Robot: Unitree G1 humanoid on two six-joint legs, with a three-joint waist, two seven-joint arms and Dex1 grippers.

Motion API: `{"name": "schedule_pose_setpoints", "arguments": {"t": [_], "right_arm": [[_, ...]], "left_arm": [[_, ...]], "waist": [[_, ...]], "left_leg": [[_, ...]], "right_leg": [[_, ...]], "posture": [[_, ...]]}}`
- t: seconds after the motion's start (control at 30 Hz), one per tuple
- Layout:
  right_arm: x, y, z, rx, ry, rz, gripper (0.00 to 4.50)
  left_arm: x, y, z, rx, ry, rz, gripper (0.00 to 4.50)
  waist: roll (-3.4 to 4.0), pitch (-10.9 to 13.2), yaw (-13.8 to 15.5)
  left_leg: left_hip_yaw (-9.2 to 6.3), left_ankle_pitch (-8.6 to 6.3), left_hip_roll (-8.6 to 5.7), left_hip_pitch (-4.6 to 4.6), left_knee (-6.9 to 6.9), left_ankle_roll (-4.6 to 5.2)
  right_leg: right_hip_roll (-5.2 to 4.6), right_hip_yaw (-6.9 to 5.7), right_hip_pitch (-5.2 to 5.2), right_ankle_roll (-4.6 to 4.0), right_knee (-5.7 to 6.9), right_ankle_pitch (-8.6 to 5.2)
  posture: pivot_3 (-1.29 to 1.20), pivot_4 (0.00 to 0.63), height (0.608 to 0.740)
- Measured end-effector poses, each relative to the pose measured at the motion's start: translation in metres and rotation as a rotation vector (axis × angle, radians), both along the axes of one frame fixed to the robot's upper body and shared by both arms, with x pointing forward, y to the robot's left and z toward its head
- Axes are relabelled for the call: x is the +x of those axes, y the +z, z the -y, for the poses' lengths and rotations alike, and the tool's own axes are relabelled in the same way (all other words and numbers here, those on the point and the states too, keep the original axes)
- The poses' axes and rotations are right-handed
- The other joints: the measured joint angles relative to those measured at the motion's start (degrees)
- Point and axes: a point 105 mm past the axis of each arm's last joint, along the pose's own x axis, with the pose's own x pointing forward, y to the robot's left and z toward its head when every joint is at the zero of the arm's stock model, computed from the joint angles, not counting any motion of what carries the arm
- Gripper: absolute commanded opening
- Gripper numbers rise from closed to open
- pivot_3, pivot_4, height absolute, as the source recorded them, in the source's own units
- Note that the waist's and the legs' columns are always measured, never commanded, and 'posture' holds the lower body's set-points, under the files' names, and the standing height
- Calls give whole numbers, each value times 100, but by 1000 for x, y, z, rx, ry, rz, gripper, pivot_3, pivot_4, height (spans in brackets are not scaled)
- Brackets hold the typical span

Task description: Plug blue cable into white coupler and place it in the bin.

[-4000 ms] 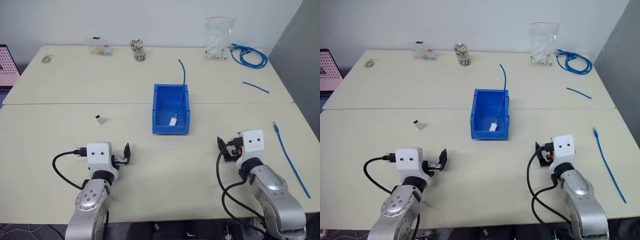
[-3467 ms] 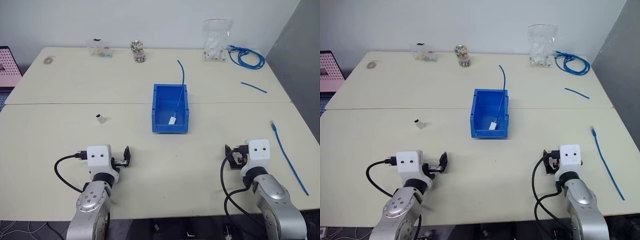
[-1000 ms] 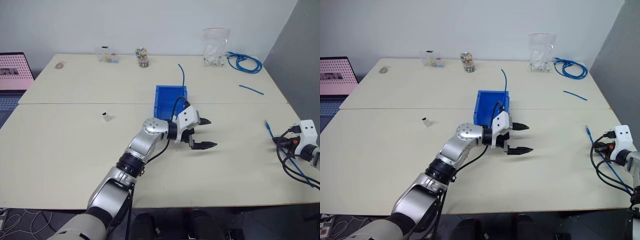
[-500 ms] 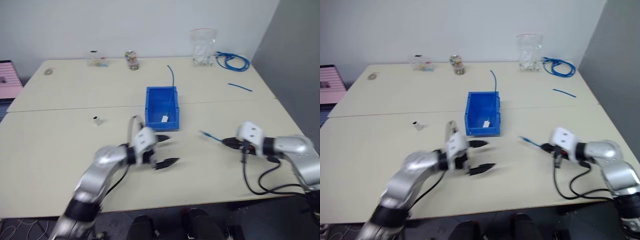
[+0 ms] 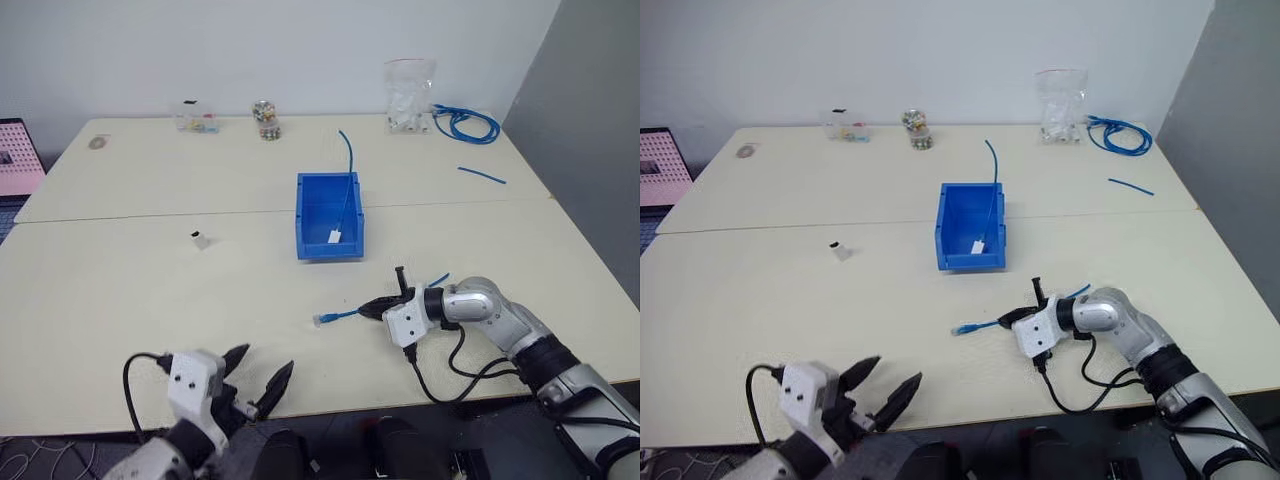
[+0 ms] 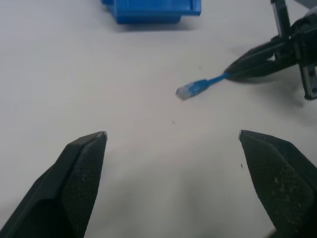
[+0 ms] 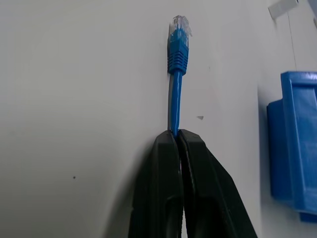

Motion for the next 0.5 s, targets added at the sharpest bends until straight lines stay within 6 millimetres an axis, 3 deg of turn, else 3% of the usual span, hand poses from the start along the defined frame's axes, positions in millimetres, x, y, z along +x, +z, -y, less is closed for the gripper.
{"name": "schedule_pose_setpoints", "arguments": {"t": [0.13,0.27,0.4,0.5], "right_arm": [[0,0,4,13,7,-1,1880],[-6,1,15,65,-39,-40,2773],[-27,5,36,142,-165,-241,3775],[-45,27,42,328,-310,-525,3775]], "left_arm": [[-3,-1,4,-5,7,12,4500],[6,4,6,23,-57,56,4500],[30,12,4,96,-273,105,4500],[57,21,-2,143,-461,96,4500]], "waist": [[-17,-11,85],[-17,-19,117],[-13,-21,184],[8,-8,196]], "left_leg": [[0,-1,5,23,-1,2],[3,-1,2,37,-2,2],[-1,-1,13,21,0,2],[-19,-1,13,12,3,2]], "right_leg": [[9,4,5,-45,23,-26],[18,23,13,-46,30,-28],[40,32,4,-51,37,-30],[50,21,-4,-17,44,-9]], "posture": [[0,150,740],[0,150,740],[0,150,740],[0,150,740]]}}
